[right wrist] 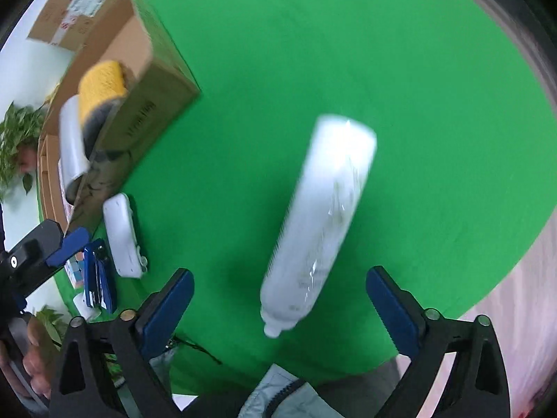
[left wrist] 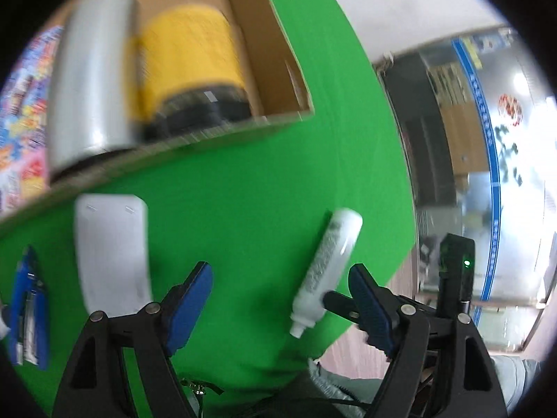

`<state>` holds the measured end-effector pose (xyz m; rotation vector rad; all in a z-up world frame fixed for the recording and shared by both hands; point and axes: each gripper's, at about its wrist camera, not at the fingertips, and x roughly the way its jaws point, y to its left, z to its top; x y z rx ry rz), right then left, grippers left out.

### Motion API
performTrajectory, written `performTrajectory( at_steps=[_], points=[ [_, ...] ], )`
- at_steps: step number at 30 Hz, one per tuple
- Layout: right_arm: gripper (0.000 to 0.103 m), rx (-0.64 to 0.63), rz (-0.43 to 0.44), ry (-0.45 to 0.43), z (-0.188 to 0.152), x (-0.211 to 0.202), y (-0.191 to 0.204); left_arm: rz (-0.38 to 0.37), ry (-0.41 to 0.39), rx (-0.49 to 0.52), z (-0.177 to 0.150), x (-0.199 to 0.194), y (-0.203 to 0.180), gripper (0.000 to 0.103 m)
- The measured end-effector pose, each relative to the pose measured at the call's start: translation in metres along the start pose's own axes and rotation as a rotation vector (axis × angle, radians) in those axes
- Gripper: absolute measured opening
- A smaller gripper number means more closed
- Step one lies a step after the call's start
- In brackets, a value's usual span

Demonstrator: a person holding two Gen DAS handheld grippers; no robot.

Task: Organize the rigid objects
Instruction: 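Grasp the white spray bottle with both grippers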

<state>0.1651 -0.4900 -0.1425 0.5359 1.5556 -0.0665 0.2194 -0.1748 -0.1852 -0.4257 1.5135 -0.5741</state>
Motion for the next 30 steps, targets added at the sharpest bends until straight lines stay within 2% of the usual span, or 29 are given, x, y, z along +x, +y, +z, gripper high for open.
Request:
performTrajectory(
  at_steps=[2, 3, 6, 8, 11, 14, 17, 20, 24, 28, 29, 30],
  points=[
    [0.081, 0.026, -0.013, -0.005, -0.009, 0.010, -0.003, -0.006, 0.027, 0.020, -0.003, 0.009, -0.008, 0.080],
    [0.078, 0.025, -0.014, -0.015, -0.009, 0.014, -0.005, -0.005, 0.032, 0.026, -0.004, 0.011, -0.010, 0.080],
    [0.063, -0.014, -0.007, -0.033, -0.016, 0.022, -0.003, 0.002, 0.046, 0.036, -0.003, 0.016, -0.016, 0.080],
    [0.049, -0.036, -0.017, -0.032, -0.023, 0.029, -0.001, 0.018, 0.055, 0.038, -0.004, 0.019, -0.018, 0.080],
    [0.048, -0.066, 0.021, -0.059, -0.028, 0.030, 0.004, 0.028, 0.059, 0.028, -0.003, 0.021, -0.023, 0.079],
    [0.046, -0.216, 0.059, -0.063, -0.031, 0.032, 0.019, 0.022, 0.058, 0.008, -0.008, 0.027, -0.023, 0.079],
    [0.044, -0.358, 0.057, -0.050, -0.040, 0.037, 0.038, 0.010, 0.066, -0.037, -0.011, 0.038, -0.018, 0.079],
    [0.044, -0.438, 0.094, -0.053, -0.046, 0.039, 0.043, -0.073, 0.067, -0.115, -0.015, 0.047, -0.006, 0.079],
    [0.044, -0.553, 0.070, -0.101, -0.055, 0.032, 0.049, -0.129, 0.066, -0.200, -0.019, 0.059, 0.002, 0.079],
    [0.046, -0.474, 0.121, -0.046, -0.058, 0.042, 0.049, -0.101, 0.067, -0.194, -0.018, 0.071, -0.004, 0.078],
    [0.046, -0.441, 0.142, -0.021, -0.057, 0.046, 0.049, -0.090, 0.081, -0.195, -0.018, 0.077, -0.005, 0.077],
    [0.047, -0.425, 0.152, -0.006, -0.056, 0.048, 0.049, -0.078, 0.096, -0.195, -0.017, 0.082, -0.006, 0.070]
  ],
)
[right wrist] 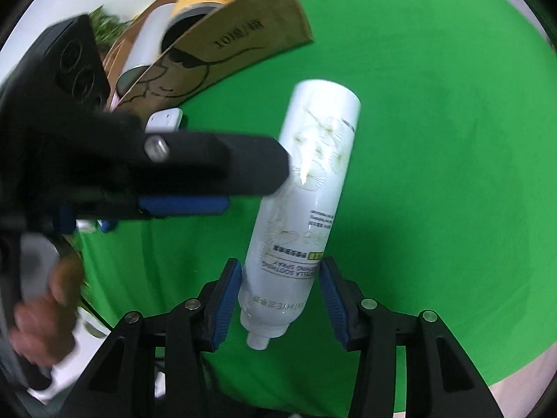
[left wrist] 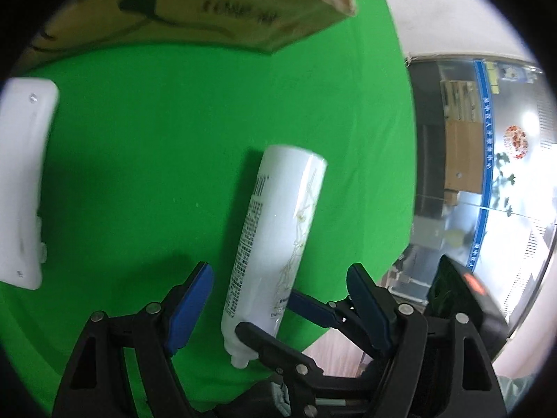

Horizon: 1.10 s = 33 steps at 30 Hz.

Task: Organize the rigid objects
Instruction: 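Grasp the white spray bottle with both grippers, then carry the spray bottle into the box and stand it beside the jar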

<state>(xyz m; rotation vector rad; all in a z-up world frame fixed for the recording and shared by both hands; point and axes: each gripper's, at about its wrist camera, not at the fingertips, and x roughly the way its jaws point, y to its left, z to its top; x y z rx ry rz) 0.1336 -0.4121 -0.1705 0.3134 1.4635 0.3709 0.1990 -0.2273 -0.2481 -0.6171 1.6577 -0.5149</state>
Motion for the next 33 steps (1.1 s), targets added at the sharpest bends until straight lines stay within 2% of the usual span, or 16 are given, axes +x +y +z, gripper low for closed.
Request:
performTrajectory(
  at_steps=[1, 2, 3, 8, 10, 14, 18, 22, 26, 33],
  points=[
    [0.047, 0.014, 0.011, 0.012, 0.001, 0.002, -0.001, 0.012, 0.014, 0.001, 0.002, 0.004, -0.002, 0.065],
    [0.046, 0.028, 0.026, 0.023, 0.002, 0.004, 0.000, 0.038, 0.037, 0.002, 0.001, 0.012, -0.003, 0.052],
    [0.045, 0.039, 0.040, 0.032, 0.002, 0.006, 0.000, 0.071, 0.051, 0.001, 0.001, 0.015, -0.003, 0.049],
    [0.044, 0.013, 0.045, 0.073, 0.002, 0.008, 0.006, 0.132, 0.051, 0.027, -0.003, 0.018, -0.016, 0.046],
    [0.044, 0.001, 0.048, 0.076, 0.010, 0.012, 0.015, 0.131, 0.034, 0.035, -0.003, 0.009, -0.021, 0.044],
    [0.044, -0.042, 0.078, 0.003, 0.019, -0.012, 0.023, 0.067, -0.033, -0.004, 0.003, -0.025, -0.030, 0.043],
    [0.044, -0.152, 0.054, -0.063, 0.042, -0.045, 0.049, 0.076, -0.137, 0.044, 0.010, -0.067, -0.053, 0.043],
    [0.044, -0.178, 0.077, -0.144, 0.060, -0.080, 0.065, 0.057, -0.227, 0.064, 0.017, -0.103, -0.066, 0.043],
    [0.044, -0.224, 0.069, -0.206, 0.092, -0.103, 0.085, 0.056, -0.300, 0.087, 0.040, -0.129, -0.073, 0.043],
    [0.044, -0.242, 0.056, -0.201, 0.170, -0.110, 0.092, 0.068, -0.329, 0.087, 0.088, -0.135, -0.070, 0.043]
  ],
)
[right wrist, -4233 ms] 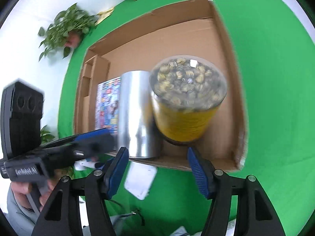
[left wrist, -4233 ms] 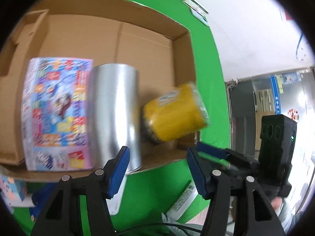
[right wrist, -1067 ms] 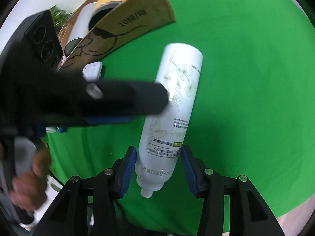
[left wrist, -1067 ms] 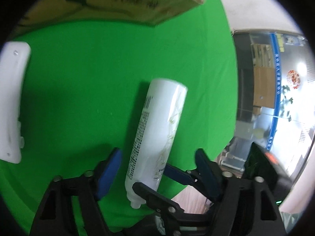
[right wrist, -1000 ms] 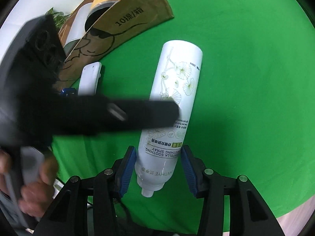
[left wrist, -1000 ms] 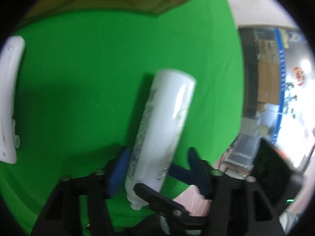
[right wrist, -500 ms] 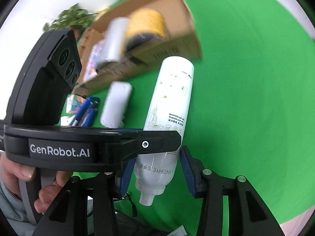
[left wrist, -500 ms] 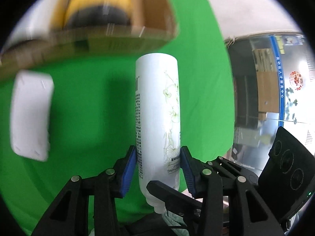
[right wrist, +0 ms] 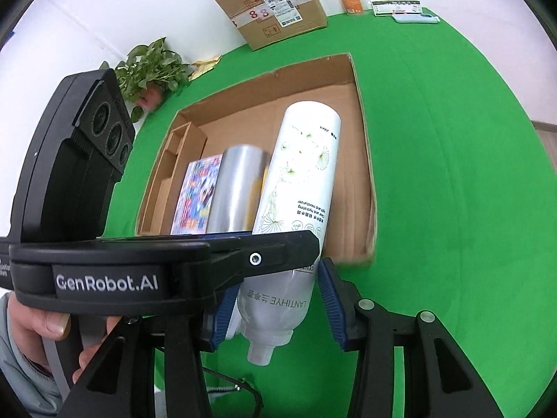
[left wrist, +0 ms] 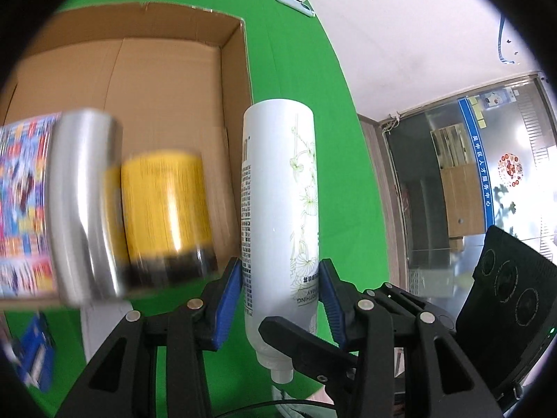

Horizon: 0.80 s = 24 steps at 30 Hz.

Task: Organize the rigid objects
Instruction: 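Carry the spray bottle into the box and stand it beside the jar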

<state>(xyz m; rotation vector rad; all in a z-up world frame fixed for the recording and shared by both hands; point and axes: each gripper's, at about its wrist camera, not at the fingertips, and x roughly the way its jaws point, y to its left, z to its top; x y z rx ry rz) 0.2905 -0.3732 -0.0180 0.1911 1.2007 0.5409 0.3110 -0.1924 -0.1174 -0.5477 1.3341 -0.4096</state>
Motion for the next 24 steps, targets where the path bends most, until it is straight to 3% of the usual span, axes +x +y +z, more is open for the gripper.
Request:
performTrajectory(
  at_steps=[5, 10, 14, 17, 24],
  points=[
    [0.044, 0.019, 0.007, 0.038, 0.041, 0.003, -0.025, 0.007, 0.015, -0.056, 0.027, 0.018, 0.018, 0.043],
    [0.044, 0.034, 0.011, 0.095, 0.068, 0.045, -0.041, 0.013, 0.044, -0.135, 0.035, 0.035, 0.041, 0.044],
    [0.046, 0.011, -0.020, 0.090, 0.061, 0.048, -0.048, 0.005, 0.046, -0.127, 0.037, 0.019, 0.051, 0.041],
    [0.046, -0.008, -0.104, 0.096, 0.059, 0.049, -0.048, -0.011, 0.008, -0.090, 0.037, 0.007, 0.041, 0.041],
    [0.043, 0.012, -0.107, 0.087, 0.038, 0.025, -0.060, 0.054, -0.065, -0.011, 0.010, -0.030, 0.024, 0.042]
  ],
)
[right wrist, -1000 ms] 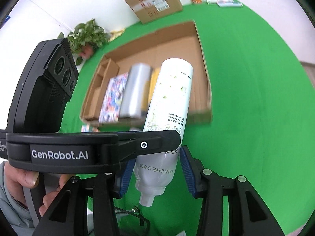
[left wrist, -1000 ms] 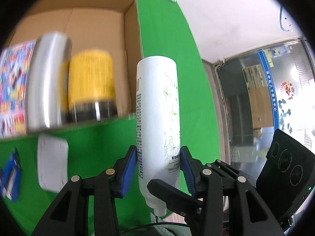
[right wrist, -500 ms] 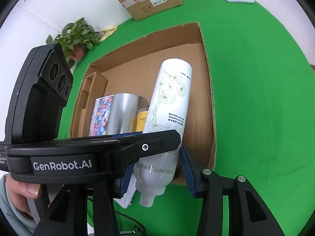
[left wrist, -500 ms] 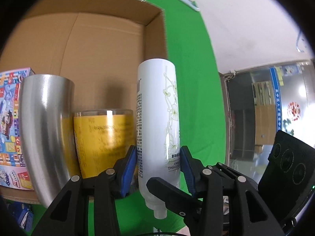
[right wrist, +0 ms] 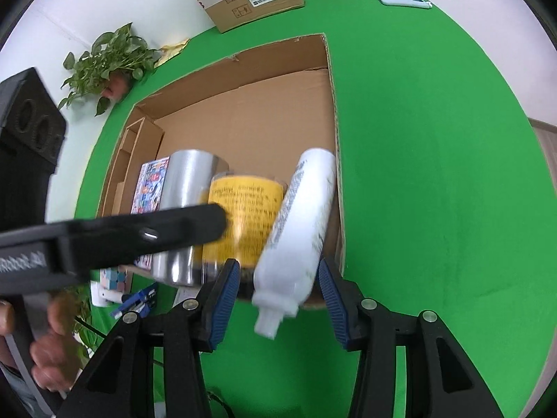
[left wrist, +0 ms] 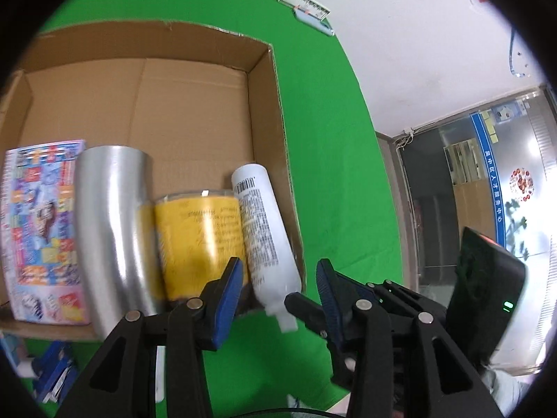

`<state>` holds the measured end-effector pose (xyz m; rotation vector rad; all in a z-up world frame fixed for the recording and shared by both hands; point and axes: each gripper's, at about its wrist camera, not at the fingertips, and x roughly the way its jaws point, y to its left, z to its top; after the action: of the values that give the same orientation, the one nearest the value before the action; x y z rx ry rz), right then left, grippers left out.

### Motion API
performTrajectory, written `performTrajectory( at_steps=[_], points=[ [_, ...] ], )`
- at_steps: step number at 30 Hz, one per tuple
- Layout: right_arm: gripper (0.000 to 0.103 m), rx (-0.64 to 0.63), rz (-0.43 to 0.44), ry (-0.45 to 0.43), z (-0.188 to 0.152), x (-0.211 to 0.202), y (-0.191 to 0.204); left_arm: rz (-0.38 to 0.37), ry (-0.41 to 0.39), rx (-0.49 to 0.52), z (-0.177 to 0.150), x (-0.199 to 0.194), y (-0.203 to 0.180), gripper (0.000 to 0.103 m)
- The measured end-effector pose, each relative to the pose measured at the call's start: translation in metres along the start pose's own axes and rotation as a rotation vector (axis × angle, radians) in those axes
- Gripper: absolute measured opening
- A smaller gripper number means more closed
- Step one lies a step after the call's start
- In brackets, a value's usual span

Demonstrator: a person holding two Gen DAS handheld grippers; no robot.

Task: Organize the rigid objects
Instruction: 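Carry the spray bottle into the box and stand it beside the jar, then open both grippers and withdraw them toward the white plastic case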

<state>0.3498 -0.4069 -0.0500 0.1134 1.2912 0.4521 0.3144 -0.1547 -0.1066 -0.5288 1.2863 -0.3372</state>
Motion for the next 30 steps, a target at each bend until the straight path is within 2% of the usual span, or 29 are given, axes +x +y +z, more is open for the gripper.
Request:
performTrajectory(
  at_steps=[1, 2, 3, 8, 10, 13, 15, 17, 19, 20, 22, 23, 24, 26, 27, 30],
  points=[
    [0.038, -0.008, -0.007, 0.010, -0.006, -0.003, -0.001, 0.003, -0.006, 0.003, -0.006, -0.006, 0.000, 0.042],
    [0.024, -0.017, -0.011, 0.024, -0.013, -0.004, 0.001, 0.006, -0.009, 0.004, -0.010, -0.008, 0.000, 0.042],
    [0.019, -0.027, -0.016, 0.049, -0.020, -0.002, 0.002, 0.010, -0.012, 0.000, -0.016, -0.012, 0.001, 0.042],
    [0.019, -0.038, -0.035, 0.025, -0.028, -0.005, 0.004, 0.036, -0.013, -0.042, -0.041, -0.022, 0.012, 0.042],
    [0.010, -0.055, -0.060, 0.020, -0.025, -0.002, 0.005, 0.038, -0.013, -0.057, -0.049, -0.026, 0.015, 0.042],
    [0.008, -0.080, -0.117, 0.005, -0.013, 0.007, 0.004, 0.046, -0.023, -0.071, -0.054, -0.032, 0.016, 0.042],
    [0.009, -0.071, -0.168, 0.015, -0.007, 0.013, 0.000, 0.053, -0.041, -0.073, -0.056, -0.038, 0.016, 0.042],
    [0.009, -0.048, -0.174, 0.019, -0.004, 0.015, -0.007, 0.072, -0.063, -0.064, -0.056, -0.045, 0.013, 0.042],
    [0.010, -0.028, -0.160, 0.015, -0.004, 0.012, -0.010, 0.126, -0.113, -0.033, -0.057, -0.054, 0.008, 0.045],
    [0.013, -0.021, -0.140, -0.002, -0.007, 0.004, -0.010, 0.177, -0.158, -0.002, -0.057, -0.061, 0.003, 0.047],
    [0.042, -0.035, -0.154, -0.030, -0.015, -0.008, -0.005, 0.297, -0.257, 0.063, -0.059, -0.073, -0.008, 0.064],
    [0.079, -0.042, -0.184, -0.055, -0.022, -0.018, -0.001, 0.360, -0.314, 0.088, -0.061, -0.081, -0.014, 0.079],
    [0.102, -0.046, -0.211, -0.089, -0.029, -0.028, 0.003, 0.410, -0.372, 0.104, -0.064, -0.090, -0.020, 0.082],
    [0.102, -0.065, -0.248, -0.179, -0.045, -0.052, 0.014, 0.458, -0.418, 0.118, -0.068, -0.101, -0.027, 0.082],
    [0.102, -0.093, -0.234, -0.199, -0.055, -0.062, 0.022, 0.476, -0.421, 0.117, -0.070, -0.104, -0.028, 0.082],
    [0.102, -0.130, -0.211, -0.203, -0.072, -0.078, 0.038, 0.541, -0.433, 0.099, -0.075, -0.110, -0.030, 0.082]
  ],
)
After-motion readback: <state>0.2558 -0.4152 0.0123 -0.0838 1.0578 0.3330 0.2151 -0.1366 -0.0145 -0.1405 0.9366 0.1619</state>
